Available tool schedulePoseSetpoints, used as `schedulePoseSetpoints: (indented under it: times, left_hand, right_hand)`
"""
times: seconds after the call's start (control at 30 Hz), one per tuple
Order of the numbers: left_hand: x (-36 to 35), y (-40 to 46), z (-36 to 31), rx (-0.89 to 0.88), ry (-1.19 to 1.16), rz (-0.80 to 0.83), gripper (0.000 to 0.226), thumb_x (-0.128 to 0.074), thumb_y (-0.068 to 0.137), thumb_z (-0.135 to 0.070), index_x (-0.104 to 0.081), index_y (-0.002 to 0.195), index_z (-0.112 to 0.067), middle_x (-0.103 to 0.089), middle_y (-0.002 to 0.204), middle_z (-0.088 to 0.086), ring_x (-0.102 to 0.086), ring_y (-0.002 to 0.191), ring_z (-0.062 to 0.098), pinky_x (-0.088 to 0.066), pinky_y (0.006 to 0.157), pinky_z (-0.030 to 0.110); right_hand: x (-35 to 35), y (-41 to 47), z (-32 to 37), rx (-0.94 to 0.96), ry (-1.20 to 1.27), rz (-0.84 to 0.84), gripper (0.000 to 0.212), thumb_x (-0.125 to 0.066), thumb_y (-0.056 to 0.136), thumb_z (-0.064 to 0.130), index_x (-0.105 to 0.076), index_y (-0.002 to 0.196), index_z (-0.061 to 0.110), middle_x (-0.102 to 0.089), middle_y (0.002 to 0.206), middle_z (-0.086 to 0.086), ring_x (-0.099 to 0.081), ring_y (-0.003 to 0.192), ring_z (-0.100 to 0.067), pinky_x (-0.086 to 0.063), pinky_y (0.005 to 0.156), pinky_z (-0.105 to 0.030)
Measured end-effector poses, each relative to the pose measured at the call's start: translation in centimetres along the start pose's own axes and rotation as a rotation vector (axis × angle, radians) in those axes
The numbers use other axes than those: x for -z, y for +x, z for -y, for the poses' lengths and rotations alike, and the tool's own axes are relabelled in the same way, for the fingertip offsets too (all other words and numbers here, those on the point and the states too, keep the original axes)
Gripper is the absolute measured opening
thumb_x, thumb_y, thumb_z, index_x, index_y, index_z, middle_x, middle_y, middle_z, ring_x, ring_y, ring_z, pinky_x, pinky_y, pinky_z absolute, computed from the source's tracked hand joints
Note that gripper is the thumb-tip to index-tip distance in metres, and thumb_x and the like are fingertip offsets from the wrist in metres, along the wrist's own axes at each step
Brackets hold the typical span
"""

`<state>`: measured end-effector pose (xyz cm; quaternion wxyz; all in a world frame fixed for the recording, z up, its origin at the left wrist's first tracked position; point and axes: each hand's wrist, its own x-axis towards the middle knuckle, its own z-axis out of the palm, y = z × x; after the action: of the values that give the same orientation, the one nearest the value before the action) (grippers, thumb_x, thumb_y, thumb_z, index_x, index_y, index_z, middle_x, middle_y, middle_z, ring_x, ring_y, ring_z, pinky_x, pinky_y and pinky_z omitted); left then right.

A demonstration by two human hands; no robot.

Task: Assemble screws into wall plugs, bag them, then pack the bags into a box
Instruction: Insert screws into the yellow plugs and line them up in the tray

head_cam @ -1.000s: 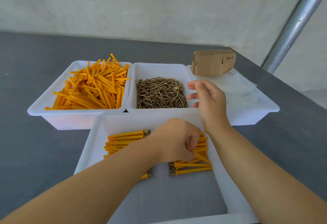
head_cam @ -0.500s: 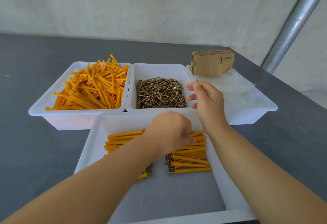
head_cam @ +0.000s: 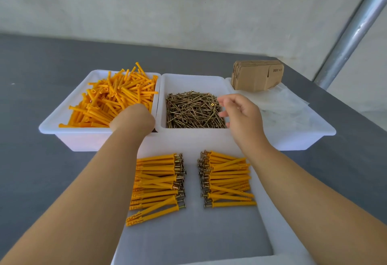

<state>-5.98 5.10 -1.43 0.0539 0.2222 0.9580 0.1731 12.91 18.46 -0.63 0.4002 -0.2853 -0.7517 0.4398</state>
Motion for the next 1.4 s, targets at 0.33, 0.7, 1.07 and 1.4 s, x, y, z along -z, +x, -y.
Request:
schedulePoseSetpoints:
  times: [0.33,0.7,1.07,1.4]
  left_hand:
    - [0.5,0.1,0.1,-0.033,0.043,0.062,0.016,-0.040,0.099,-0.015,-0.056,0.102,-0.011,-0.057,0.100,0.008,-0.053,0.095,0.028,-0.044,0.081,0.039]
    - [0.7,-0.6,0.6,0.017,-0.223,-0.255,0.028,-0.055,0.090,-0.003,-0.072,0.105,-0.019,-0.068,0.098,0.007,-0.060,0.085,0.026,-0.044,0.063,0.033]
    - [1.5,-2.4,-0.5,-0.266,-1.099,-0.248,0.030,-0.060,0.096,-0.008,-0.057,0.124,-0.021,-0.072,0.088,0.005,-0.074,0.069,0.011,-0.059,0.057,0.026]
    - [0.8,-5.9,-3.4,-0.498,-1.078,0.325,0.015,-0.056,0.096,0.002,-0.067,0.101,-0.006,-0.074,0.084,0.008,-0.073,0.073,0.017,-0.060,0.070,0.033]
  right_hand:
    - [-3.4,4.8,1.2,-0.222,-0.818,0.719,0.035,-0.051,0.101,0.021,-0.060,0.133,0.013,-0.055,0.141,-0.007,-0.050,0.128,-0.025,-0.041,0.104,-0.034]
    - [-5.8,6.2,0.3,-0.456,-0.958,0.790,0.041,-0.040,0.104,0.019,-0.048,0.143,0.010,-0.052,0.139,-0.012,-0.049,0.101,-0.025,-0.040,0.080,-0.031]
    - [-3.5,5.6,-0.2,-0.321,-0.468,0.321,0.015,-0.071,0.088,0.019,-0.075,0.096,0.007,-0.072,0.099,-0.008,-0.066,0.095,-0.023,-0.057,0.085,-0.038]
    - [0.2,1.0,2.4,-0.672,0.740,0.345,0.013,-0.048,0.099,0.016,-0.050,0.093,0.027,-0.077,0.100,0.005,-0.073,0.077,-0.006,-0.045,0.078,-0.030]
